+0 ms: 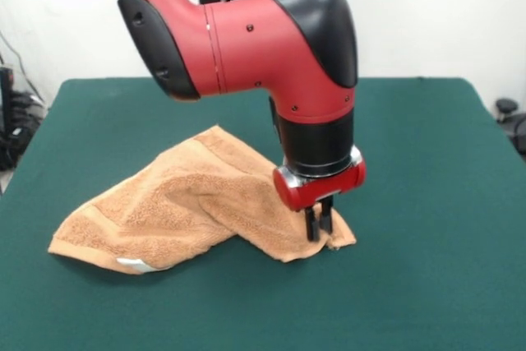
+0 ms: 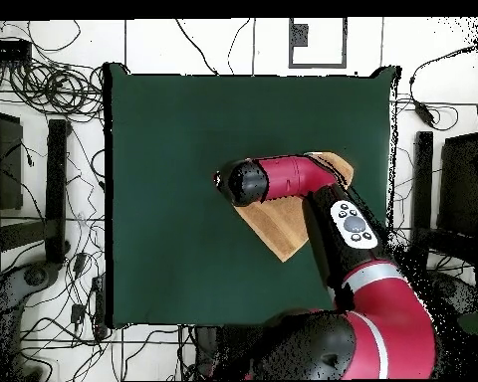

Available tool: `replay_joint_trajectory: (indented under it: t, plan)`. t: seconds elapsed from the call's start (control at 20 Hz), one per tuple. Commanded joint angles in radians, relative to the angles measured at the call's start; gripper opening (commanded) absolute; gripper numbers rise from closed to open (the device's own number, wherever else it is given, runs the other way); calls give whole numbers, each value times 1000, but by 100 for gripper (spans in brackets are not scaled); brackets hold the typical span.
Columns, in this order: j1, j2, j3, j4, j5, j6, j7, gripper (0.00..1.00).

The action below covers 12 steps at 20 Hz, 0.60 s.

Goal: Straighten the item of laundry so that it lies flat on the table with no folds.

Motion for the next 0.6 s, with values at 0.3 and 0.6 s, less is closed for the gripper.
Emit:
replay_joint_trajectory:
  t: [0.3,0.6]
  plan:
    - [115,23,1,181,85,-4,176,0]
    - [157,-3,-29,212,90,-34,204,0]
